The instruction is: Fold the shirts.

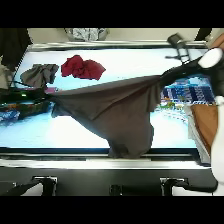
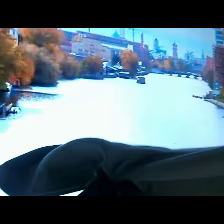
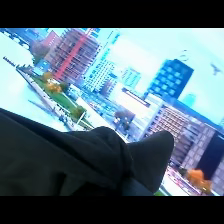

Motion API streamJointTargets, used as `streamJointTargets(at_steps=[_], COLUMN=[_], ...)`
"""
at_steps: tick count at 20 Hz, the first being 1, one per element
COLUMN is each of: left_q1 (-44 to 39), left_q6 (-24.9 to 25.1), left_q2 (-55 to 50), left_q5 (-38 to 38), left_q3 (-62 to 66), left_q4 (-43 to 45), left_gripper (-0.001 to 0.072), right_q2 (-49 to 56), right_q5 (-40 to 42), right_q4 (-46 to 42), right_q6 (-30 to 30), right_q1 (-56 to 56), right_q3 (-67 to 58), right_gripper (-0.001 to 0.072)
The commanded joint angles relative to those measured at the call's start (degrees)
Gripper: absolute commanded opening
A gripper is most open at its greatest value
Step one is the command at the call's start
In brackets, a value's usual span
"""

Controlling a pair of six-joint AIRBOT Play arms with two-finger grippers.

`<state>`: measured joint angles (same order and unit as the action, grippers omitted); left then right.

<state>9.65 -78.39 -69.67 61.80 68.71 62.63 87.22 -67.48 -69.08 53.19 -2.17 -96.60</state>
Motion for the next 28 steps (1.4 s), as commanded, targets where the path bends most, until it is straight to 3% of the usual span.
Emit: streamJointTargets(at_steps=[1,7,8,9,10,11,15,18,20,21,28], left_q1=[-0.8,-1.5,-1.6,-1.3,-0.6,0.6,9.8,11.9,11.6,11.3,8.2], left_q6=[5.6,6.9,7.2,8.8,9.0,8.9,-8.7,-8.0,-4.4,-3.8,-3.9], left_q2=[-14.2,-26.6,-26.5,-26.2,-25.9,-25.6,-25.8,-26.5,-26.7,-26.8,-29.9], left_q5=[-4.3,-5.8,-5.4,-3.0,0.4,3.8,10.2,11.8,9.1,7.6,3.3], left_q3=[4.3,15.0,15.2,16.8,19.8,22.8,24.8,16.9,12.2,10.6,9.4], left_q4=[-1.1,-2.1,-2.4,-0.9,3.4,8.4,11.8,11.7,10.0,8.9,7.4], left_gripper=[0.0037,0.0043,0.0158,0.0453,0.0715,0.0713,0.0709,0.0709,0.0703,0.0653,0.0619], right_q2=[10.4,15.9,15.8,15.1,13.9,12.4,7.7,7.7,7.7,7.7,7.7], right_q5=[7.7,12.6,13.2,11.5,8.4,4.6,-17.9,-27.3,-27.4,-26.7,-26.2], right_q4=[9.7,10.1,10.2,10.3,9.3,7.2,3.7,3.4,3.5,3.5,1.6], right_q6=[0.0,3.6,3.6,3.0,1.2,0.0,0.6,0.6,0.5,0.5,-0.1], right_q1=[0.1,2.4,3.0,2.9,2.1,0.8,-9.4,-13.0,-12.8,-12.4,-11.8], right_q3=[0.4,0.4,0.2,-0.7,-2.0,-3.0,-3.5,-1.0,0.4,0.8,0.8], right_gripper=[0.0054,0.0074,0.0317,0.0703,0.0694,0.0704,0.0669,0.0664,0.0664,0.0664,0.0664])
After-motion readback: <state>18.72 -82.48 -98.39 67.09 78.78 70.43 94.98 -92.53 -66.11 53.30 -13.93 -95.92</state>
